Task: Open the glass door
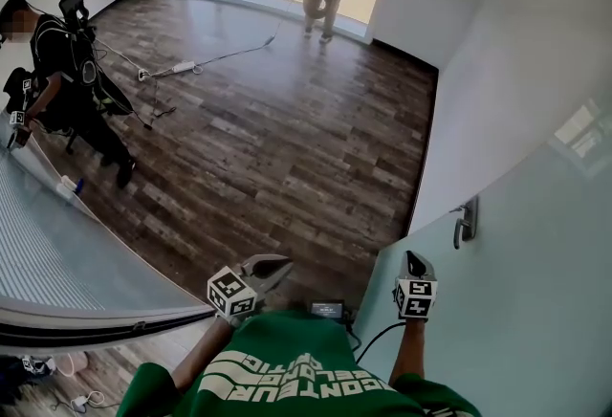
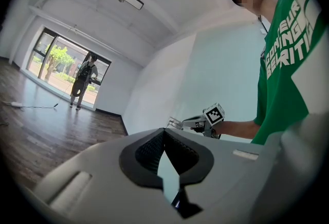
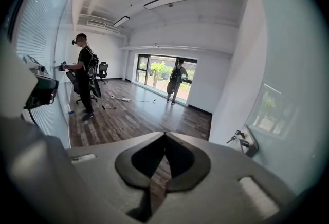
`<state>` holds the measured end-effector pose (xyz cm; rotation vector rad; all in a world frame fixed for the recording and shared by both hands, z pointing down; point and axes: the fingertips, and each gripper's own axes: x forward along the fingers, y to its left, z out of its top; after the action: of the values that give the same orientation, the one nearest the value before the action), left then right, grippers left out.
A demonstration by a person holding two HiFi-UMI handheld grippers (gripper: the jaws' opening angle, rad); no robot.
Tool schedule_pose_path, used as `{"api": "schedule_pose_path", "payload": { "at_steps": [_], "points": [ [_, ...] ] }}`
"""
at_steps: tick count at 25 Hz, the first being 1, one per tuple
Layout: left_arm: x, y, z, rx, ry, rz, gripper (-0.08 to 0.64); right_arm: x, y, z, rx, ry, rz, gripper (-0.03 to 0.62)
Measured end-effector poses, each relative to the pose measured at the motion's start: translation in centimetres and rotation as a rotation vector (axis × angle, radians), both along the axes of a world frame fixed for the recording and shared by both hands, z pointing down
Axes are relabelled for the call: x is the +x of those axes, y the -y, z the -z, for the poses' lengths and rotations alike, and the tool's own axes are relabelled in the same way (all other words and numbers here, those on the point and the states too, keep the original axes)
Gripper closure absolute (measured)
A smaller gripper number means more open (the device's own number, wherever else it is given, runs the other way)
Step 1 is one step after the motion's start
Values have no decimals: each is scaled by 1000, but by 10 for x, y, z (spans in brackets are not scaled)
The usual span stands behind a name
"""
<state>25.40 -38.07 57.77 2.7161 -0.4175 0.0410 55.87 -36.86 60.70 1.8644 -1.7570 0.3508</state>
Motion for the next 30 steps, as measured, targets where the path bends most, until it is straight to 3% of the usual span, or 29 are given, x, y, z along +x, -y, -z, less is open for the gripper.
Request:
{"api": "schedule_pose_path", "payload": {
  "at_steps": [11, 30],
  "points": [
    [-21, 7, 2, 0, -1, 0, 545, -99, 12, 6, 24, 47, 157, 600],
    [-25, 10, -2, -3, -1, 17, 545, -105, 23, 0, 10, 50, 177, 600]
  ]
}}
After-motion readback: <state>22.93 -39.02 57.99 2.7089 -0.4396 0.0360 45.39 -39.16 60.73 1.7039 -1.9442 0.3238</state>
